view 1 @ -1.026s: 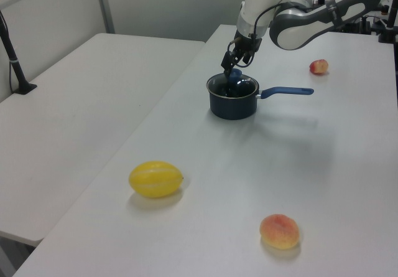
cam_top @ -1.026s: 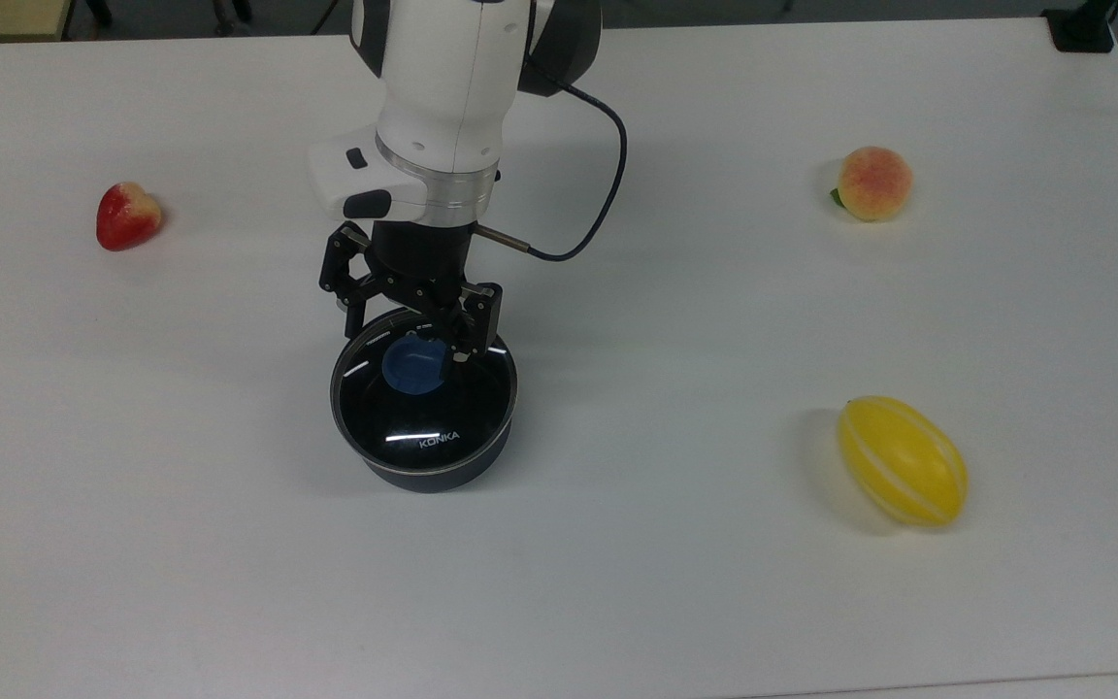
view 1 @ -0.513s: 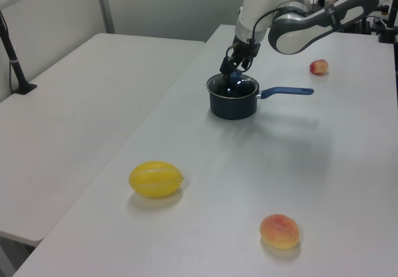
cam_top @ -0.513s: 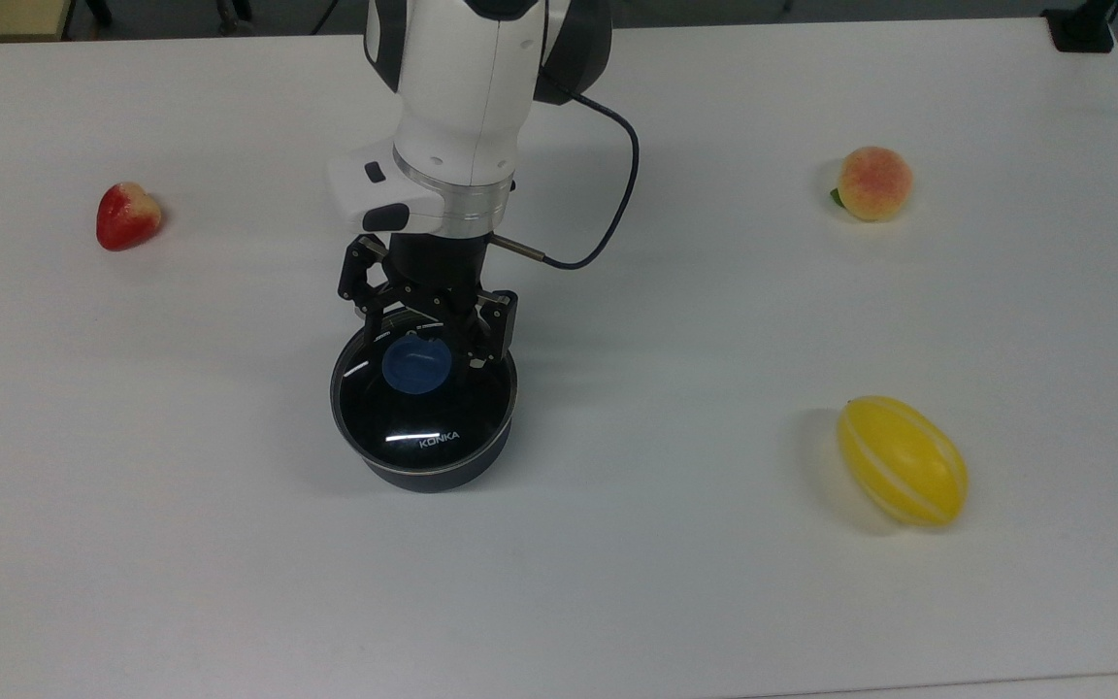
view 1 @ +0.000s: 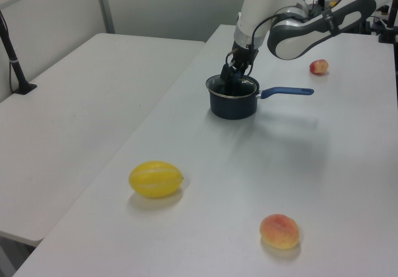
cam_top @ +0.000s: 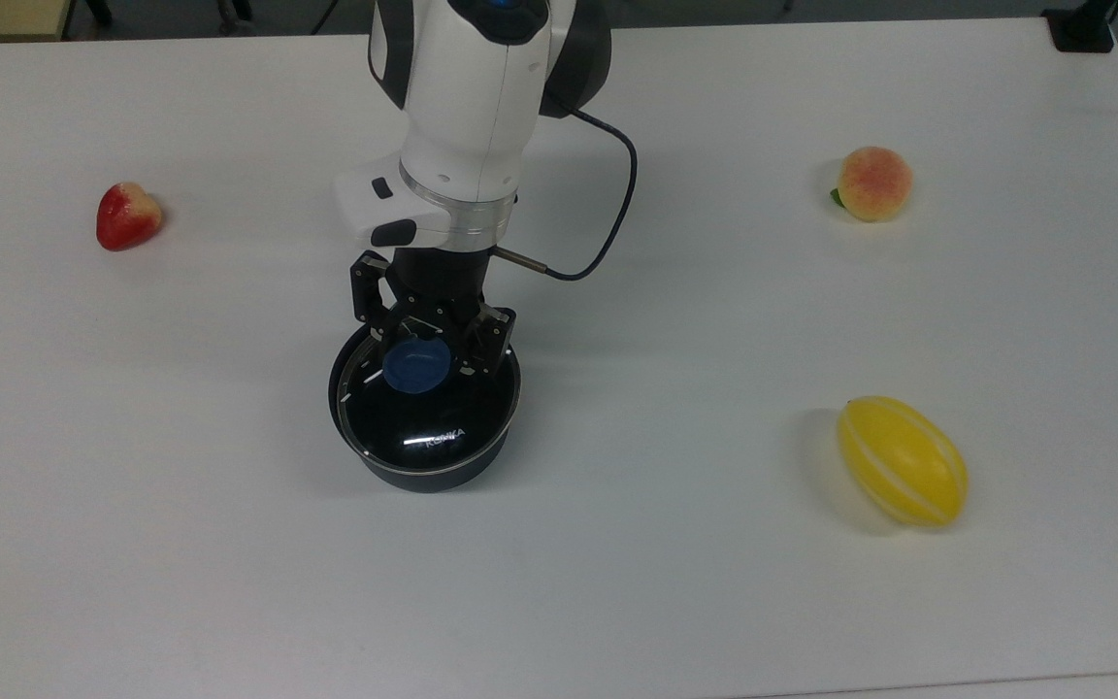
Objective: Open lid
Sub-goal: 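Lower the gripper and close it on the blue lid knob, then lift the glass lid up off the saucepan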
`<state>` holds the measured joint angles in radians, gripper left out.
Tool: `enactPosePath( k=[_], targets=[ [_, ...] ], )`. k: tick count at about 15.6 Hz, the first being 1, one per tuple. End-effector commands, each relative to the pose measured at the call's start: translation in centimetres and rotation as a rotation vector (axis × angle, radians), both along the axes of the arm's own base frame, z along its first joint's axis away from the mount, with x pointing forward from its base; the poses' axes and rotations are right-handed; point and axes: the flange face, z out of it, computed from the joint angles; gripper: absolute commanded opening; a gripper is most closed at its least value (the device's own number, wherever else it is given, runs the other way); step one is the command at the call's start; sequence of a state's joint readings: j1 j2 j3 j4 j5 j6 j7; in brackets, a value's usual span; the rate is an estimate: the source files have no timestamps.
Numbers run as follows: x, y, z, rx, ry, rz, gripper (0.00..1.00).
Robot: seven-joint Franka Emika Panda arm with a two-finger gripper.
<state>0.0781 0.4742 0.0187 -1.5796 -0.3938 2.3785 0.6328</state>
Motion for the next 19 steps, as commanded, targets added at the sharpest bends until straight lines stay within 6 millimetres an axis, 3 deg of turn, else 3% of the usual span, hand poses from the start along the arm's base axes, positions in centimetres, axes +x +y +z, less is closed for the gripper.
enactPosePath(
  k=[1,5,9,14,19],
  targets=[
    [0.1,-0.1,0.2,0.009,-0.028,-0.007,0.04],
    [0.1,0.0,0.7,0.008,-0.033,-0.002,0.05],
    [-0.4,-0.1,3.3,0.007,-0.06,0.0,0.06],
    [-2.8,-0.3,6.6,-0.003,-0.071,0.02,0.06],
    [-5.5,-0.8,9.0,-0.048,0.041,0.071,0.05]
  ],
)
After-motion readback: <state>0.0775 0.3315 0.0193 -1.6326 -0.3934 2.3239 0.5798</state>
